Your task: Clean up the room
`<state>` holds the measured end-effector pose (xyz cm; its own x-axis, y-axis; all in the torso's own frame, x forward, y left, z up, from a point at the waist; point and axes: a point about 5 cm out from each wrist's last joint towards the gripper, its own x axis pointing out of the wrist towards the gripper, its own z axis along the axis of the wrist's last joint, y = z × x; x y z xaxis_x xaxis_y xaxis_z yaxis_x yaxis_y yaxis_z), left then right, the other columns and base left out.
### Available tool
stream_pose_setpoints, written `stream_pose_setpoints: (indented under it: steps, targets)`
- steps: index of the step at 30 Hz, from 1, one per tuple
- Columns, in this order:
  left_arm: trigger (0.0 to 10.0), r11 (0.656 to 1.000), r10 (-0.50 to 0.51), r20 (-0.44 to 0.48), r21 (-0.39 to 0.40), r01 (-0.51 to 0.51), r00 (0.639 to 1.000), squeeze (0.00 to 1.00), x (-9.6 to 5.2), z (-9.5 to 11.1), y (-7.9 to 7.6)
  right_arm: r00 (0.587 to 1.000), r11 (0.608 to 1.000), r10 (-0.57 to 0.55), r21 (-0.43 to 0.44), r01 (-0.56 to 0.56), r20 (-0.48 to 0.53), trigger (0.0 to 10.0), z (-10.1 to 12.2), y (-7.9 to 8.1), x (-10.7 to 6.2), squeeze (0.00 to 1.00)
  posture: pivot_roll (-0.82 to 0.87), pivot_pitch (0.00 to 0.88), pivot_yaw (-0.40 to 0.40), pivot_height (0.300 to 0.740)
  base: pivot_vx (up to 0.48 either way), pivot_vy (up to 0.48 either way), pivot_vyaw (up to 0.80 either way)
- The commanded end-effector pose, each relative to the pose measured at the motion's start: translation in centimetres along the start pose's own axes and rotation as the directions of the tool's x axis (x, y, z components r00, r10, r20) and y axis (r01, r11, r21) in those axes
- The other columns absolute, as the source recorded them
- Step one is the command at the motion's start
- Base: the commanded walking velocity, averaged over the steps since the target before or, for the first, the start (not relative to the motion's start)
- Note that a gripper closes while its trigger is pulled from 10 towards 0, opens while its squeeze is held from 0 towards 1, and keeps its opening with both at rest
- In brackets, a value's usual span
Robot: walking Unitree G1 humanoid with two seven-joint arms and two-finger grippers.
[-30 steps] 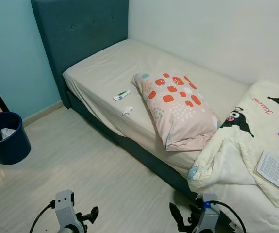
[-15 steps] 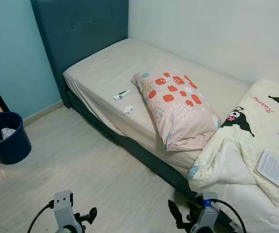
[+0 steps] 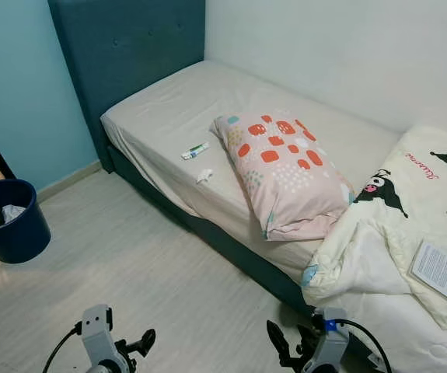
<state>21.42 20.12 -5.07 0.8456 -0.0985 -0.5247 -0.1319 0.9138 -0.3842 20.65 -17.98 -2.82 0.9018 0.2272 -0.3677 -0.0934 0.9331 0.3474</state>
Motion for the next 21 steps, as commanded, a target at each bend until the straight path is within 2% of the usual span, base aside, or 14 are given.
stream_pose_setpoints:
  steps: [1,5,6,9,11,16,19,21]
  targets:
    - [10.0,0.999,-0.018,0.028,0.047,0.017,0.999,0.00,0.0,0.3,-0.3,0.999,1.000,-0.024,0.012,0.024,-0.028,10.0,-0.6,-0.5,-0.6,0.00,-0.11,0.126,-0.049,0.740,0.000,0.000,-0.76]
    - [10.0,0.995,-0.004,0.068,0.096,-0.003,0.998,0.00,-0.1,0.7,-0.3,0.999,1.000,-0.024,0.010,0.024,-0.032,10.0,-0.6,-0.6,-0.7,0.00,-0.12,0.131,-0.051,0.740,0.000,0.000,-0.76]
    - [10.0,0.989,0.026,0.091,0.145,-0.039,0.996,0.00,-0.2,1.0,0.0,0.999,1.000,-0.021,0.008,0.021,-0.036,10.0,-0.5,-0.6,-0.7,0.00,-0.11,0.134,-0.052,0.740,0.000,0.000,-0.76]
    - [10.0,0.988,0.066,0.055,0.134,-0.073,0.996,0.00,-0.3,0.7,0.4,0.999,1.000,-0.020,0.010,0.021,-0.038,10.0,-0.5,-0.6,-0.7,0.00,-0.11,0.135,-0.052,0.740,0.000,0.000,-0.76]
    - [10.0,0.992,0.045,0.072,0.115,-0.053,0.996,0.00,-0.3,0.8,0.3,0.999,1.000,-0.020,0.011,0.020,-0.040,10.0,-0.5,-0.6,-0.7,0.00,-0.11,0.135,-0.051,0.740,0.000,0.000,-0.76]
    - [10.0,0.987,0.004,0.102,0.161,-0.021,0.995,0.00,-0.2,1.1,-0.3,0.999,1.000,-0.022,0.005,0.022,-0.044,10.0,-0.5,-0.6,-0.7,0.00,-0.12,0.132,-0.051,0.740,0.000,0.000,-0.76]
    - [10.0,0.980,-0.044,0.128,0.199,0.018,0.991,0.00,0.0,1.4,-1.1,0.999,1.000,-0.022,-0.002,0.022,-0.048,10.0,-0.4,-0.7,-0.6,0.00,-0.12,0.125,-0.052,0.740,0.000,0.000,-0.76]
    - [10.0,0.978,-0.040,0.127,0.206,0.013,0.991,0.00,0.0,1.4,-1.2,0.999,1.000,-0.022,-0.006,0.022,-0.049,10.0,-0.4,-0.7,-0.6,0.00,-0.12,0.123,-0.053,0.740,0.000,0.000,-0.76]
